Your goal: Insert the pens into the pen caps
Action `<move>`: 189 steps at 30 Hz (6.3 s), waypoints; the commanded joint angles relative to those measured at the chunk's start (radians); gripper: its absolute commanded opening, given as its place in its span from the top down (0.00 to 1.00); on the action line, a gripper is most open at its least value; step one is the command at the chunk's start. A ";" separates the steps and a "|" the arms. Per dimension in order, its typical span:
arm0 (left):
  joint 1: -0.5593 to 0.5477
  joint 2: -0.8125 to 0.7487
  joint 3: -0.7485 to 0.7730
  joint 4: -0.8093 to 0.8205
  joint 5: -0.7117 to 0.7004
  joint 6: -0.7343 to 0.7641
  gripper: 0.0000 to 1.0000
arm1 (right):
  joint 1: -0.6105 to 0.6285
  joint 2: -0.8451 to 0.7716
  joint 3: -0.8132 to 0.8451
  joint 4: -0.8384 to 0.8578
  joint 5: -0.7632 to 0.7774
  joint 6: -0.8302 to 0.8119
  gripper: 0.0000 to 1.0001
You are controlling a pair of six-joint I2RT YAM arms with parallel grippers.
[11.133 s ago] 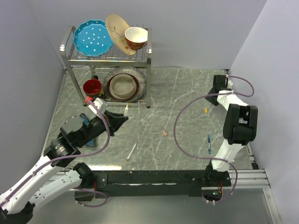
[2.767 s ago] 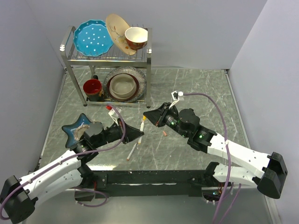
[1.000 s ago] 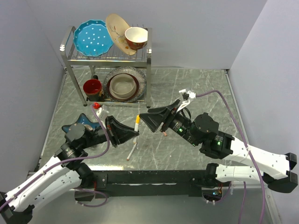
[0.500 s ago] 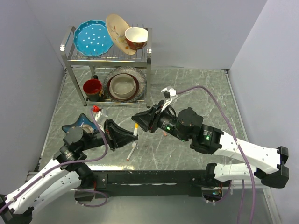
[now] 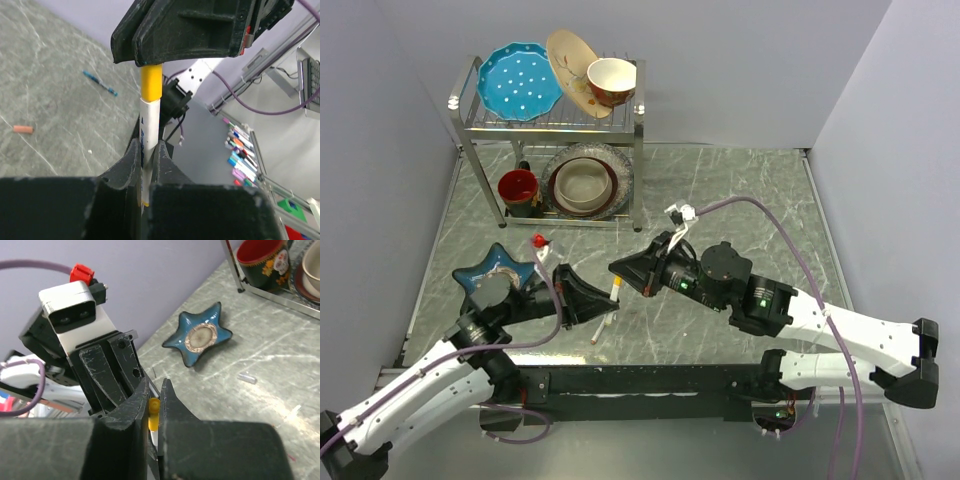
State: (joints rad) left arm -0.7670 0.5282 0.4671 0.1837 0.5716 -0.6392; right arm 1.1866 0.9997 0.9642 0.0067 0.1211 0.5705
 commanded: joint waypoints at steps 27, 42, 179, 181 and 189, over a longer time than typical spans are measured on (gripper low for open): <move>0.152 0.222 0.159 0.227 0.005 0.021 0.99 | 0.093 -0.004 -0.298 -0.030 -0.262 0.040 1.00; 0.235 0.216 0.073 0.385 0.126 -0.075 0.99 | 0.125 0.050 -0.375 0.076 -0.422 -0.001 1.00; -0.143 1.049 0.400 -0.797 -0.682 -0.082 0.56 | 0.171 -0.739 -0.321 -0.525 0.454 0.292 0.30; -0.147 1.070 0.395 -0.774 -0.682 -0.086 0.58 | 0.173 -0.747 -0.328 -0.524 0.460 0.293 0.30; -0.172 1.032 0.328 -0.636 -0.642 -0.120 0.99 | 0.171 -0.716 -0.381 -0.452 0.442 0.304 0.30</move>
State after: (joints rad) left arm -0.9146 1.5597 0.8608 -0.6537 -0.1429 -0.7025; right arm 1.3571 0.2661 0.6151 -0.5106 0.5442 0.8692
